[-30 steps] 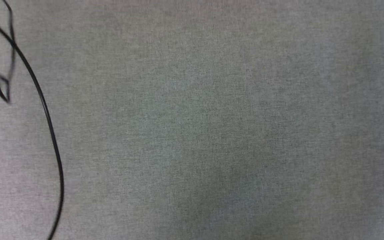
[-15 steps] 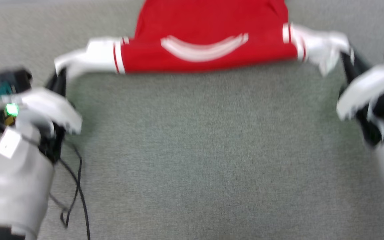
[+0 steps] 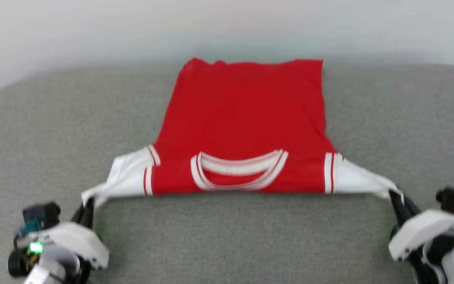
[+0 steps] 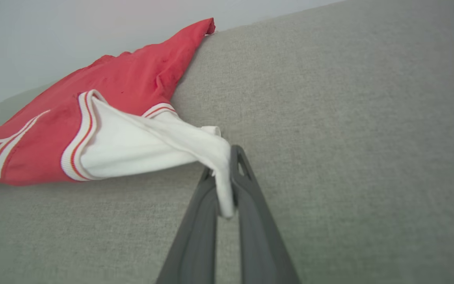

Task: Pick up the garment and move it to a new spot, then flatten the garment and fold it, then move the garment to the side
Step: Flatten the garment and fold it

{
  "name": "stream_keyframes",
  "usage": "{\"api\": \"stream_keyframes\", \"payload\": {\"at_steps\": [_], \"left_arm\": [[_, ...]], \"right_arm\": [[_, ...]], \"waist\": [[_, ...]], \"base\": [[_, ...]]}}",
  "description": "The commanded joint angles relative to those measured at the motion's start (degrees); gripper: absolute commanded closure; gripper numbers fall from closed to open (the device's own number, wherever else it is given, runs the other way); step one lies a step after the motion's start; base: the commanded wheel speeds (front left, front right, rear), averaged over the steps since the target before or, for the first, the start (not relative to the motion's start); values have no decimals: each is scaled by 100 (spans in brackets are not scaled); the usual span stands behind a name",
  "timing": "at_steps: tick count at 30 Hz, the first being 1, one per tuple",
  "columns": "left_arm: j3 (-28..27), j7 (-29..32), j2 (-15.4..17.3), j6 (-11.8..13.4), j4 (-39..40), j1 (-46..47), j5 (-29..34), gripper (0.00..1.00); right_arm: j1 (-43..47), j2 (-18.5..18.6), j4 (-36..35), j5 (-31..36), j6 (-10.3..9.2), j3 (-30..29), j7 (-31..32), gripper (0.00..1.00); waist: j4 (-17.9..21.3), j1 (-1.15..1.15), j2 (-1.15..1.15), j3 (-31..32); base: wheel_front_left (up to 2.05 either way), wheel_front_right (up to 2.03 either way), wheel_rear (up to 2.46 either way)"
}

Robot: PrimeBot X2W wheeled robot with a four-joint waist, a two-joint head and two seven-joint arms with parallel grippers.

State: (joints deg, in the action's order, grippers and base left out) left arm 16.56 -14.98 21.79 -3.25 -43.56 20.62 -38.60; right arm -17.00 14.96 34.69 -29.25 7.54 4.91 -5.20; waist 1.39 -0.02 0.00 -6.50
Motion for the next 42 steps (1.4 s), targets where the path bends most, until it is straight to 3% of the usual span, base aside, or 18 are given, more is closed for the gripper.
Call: {"api": "stream_keyframes", "payload": {"at_steps": [1, 15, 21, 22, 23, 24, 25, 31, 36, 42], "left_arm": [[-53, -25, 80, 86, 131, -349, -71, 100], [-136, 270, 180, 862, 1957, -2582, -278, 100], [-12, 335, 125, 948, 2290, -2854, -250, 100], [26, 356, 94, 958, 2325, -2834, -236, 100], [91, 414, 98, 978, 2335, -2811, -180, 100], [111, 420, 81, 984, 2368, -2757, -164, 100], [133, 426, 64, 987, 2397, -2699, -145, 100], [275, 398, -7, 1000, 2598, -2410, -7, 100], [368, 322, -101, 1024, 2850, -2089, 140, 100], [483, 256, -244, 1052, 3136, -1560, 332, 100]], "right_arm": [[341, -21, -133, 41, -10, -141, 39, 100], [2424, -616, -1437, 279, -11, -1077, 548, 100], [2752, -776, -1714, 529, -10, -1154, 806, 100], [2719, -767, -1707, 514, -10, -1147, 828, 85], [2663, -757, -1706, 483, -9, -1099, 877, 63], [2598, -731, -1707, 458, -9, -1054, 906, 37], [2506, -687, -1723, 452, -8, -1035, 909, 0], [1747, -439, -1580, 370, -8, -1198, 895, 0], [673, -114, -1036, 255, -8, -1487, 1116, 0], [-879, 356, -215, 148, -8, -1484, 1984, 0]], "waist": [[31, 2, 0, 287], [-115, 2, 0, 779], [-222, 2, 0, 752], [-249, 2, 0, 736], [-272, 2, 0, 721], [-298, 2, 0, 706], [-325, 2, 0, 686], [-549, 2, 0, 426], [-805, 2, 0, -19], [-1195, 2, 0, -774]], "base": [[0, 0, 0], [0, 0, 0], [0, 0, 0], [0, 0, 0], [0, 0, 0], [0, 0, 0], [0, 0, 0], [0, 0, 0], [0, 0, 0], [0, 0, 0]]}}
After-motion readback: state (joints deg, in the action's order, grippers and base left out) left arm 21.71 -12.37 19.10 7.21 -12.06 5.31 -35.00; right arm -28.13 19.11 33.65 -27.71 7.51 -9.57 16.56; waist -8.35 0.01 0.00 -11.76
